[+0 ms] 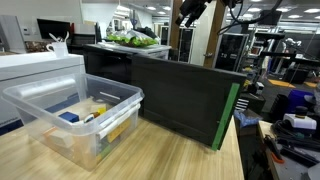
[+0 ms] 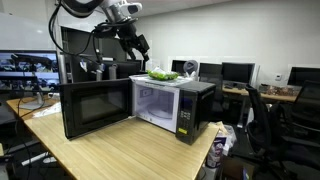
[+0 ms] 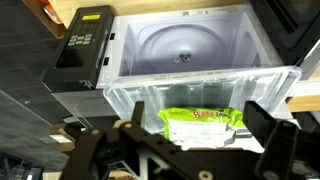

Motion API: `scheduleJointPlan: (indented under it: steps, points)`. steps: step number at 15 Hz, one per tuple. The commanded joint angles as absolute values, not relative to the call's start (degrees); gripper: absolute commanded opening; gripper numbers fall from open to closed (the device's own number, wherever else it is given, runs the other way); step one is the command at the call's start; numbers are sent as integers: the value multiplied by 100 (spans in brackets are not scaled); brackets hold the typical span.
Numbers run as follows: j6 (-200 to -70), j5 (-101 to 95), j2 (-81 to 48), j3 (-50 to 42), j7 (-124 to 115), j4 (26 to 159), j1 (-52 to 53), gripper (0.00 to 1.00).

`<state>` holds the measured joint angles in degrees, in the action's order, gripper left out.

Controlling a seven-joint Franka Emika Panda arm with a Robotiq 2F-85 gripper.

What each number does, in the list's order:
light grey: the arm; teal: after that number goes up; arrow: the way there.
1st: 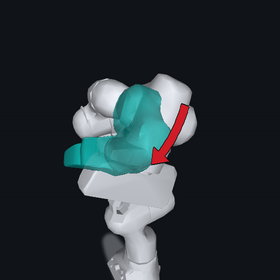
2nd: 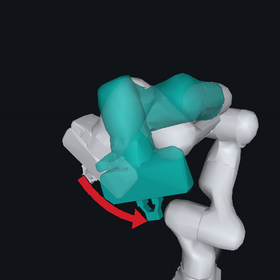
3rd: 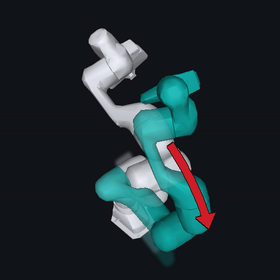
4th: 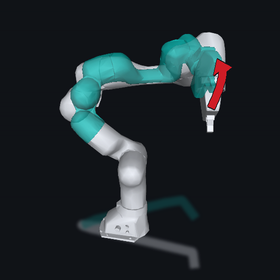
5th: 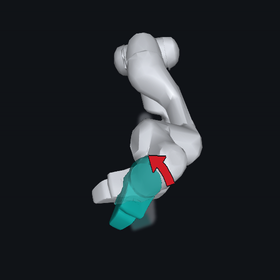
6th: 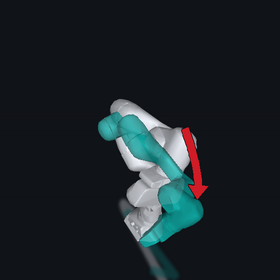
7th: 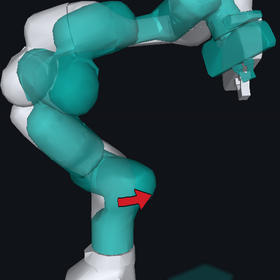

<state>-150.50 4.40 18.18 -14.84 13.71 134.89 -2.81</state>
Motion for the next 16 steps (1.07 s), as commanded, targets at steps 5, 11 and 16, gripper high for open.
scheduleJointPlan:
  steps: [5, 11, 16]
  points:
    - [-14764, 2382, 1112, -2010, 2491, 12803, 61, 100]
    - [-14057, 3606, 773, -1946, 2942, 12369, -88, 100]
    - [-13700, 4209, 473, -1840, 2786, 12154, -344, 100]
